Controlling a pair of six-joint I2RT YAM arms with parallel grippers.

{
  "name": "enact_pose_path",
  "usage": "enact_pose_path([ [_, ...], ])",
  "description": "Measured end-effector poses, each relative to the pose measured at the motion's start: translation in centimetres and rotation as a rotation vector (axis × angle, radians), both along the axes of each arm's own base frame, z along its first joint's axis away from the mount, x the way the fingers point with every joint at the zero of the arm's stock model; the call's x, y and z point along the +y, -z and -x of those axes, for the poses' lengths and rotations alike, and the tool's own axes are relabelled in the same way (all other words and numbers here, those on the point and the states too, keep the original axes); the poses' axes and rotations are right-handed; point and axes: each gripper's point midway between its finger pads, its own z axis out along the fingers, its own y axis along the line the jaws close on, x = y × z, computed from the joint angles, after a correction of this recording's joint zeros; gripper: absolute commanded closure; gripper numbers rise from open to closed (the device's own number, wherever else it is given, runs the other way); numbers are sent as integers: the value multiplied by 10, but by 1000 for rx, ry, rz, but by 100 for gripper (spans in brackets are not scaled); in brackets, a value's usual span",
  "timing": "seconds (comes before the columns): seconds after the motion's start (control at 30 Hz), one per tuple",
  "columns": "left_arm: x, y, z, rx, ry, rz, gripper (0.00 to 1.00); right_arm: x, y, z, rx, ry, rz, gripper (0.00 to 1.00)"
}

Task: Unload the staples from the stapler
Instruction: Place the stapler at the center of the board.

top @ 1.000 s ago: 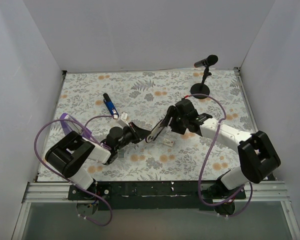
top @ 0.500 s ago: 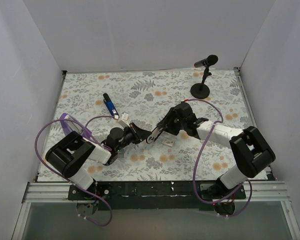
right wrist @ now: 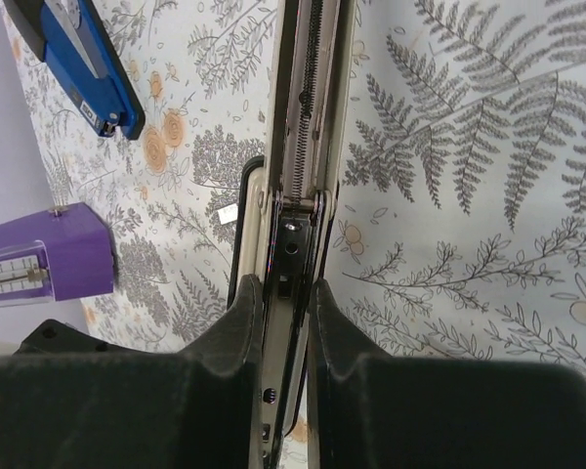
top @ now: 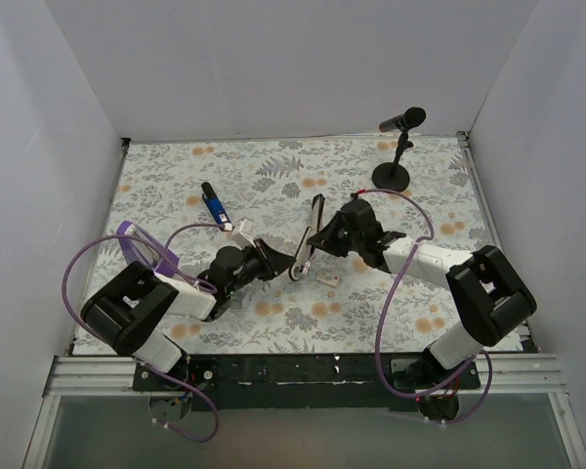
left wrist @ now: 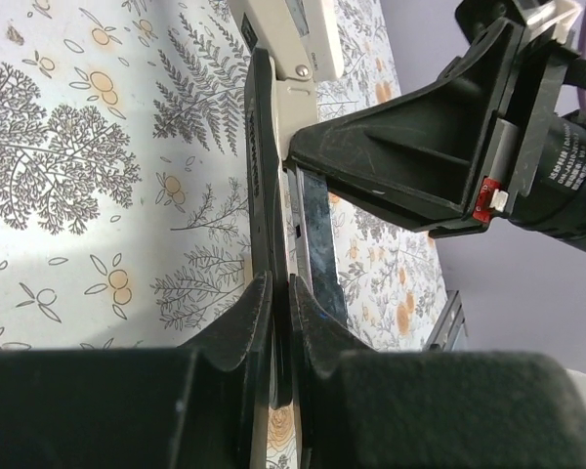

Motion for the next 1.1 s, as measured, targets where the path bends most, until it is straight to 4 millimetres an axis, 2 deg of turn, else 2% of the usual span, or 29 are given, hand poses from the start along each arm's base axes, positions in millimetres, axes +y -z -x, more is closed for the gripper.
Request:
enact_pose_path([
  [0.13, -4, -3, -5, -16, 21, -59, 82, 1, -6, -7, -61, -35, 28, 99],
  [0.17, -6, -5, -7, -26, 27, -73, 84, 1, -8, -11, -80, -47, 42, 99],
  [0.2, -7, -8, -9, -35, 34, -89, 81, 2, -11, -17, -104, -60, 58, 99],
  [0.27, -11, -18, -15, -57, 44, -108, 54, 4, -16, -28, -137, -91, 102, 99],
  [0.3, -14, -27, -18, -75, 51, -109, 34, 5, -16, -34, -153, -107, 127, 99],
  [0.33, -18, -38, -22, -97, 56, -105, 2, 5, -15, -42, -168, -121, 160, 99],
  [0.37, -22, -55, -26, -125, 61, -90, 2, 5, -14, -46, -178, -135, 184, 99],
  [0.43, -24, -69, -28, -152, 64, -86, 2, 3, -9, -55, -192, -164, 234, 99],
  [0.57, -17, -86, -23, -190, 62, -108, 2, -5, 5, -68, -188, -226, 330, 99],
  [0.83, 16, -98, -11, -224, 4, -240, 2, -11, 27, -116, -201, -361, 555, 99],
  [1.07, 44, -96, -5, -219, -58, -354, 2, -21, 40, -134, -203, -422, 708, 99],
  [1.1, 47, -98, -4, -223, -66, -361, 2, -22, 40, -137, -205, -427, 726, 96],
])
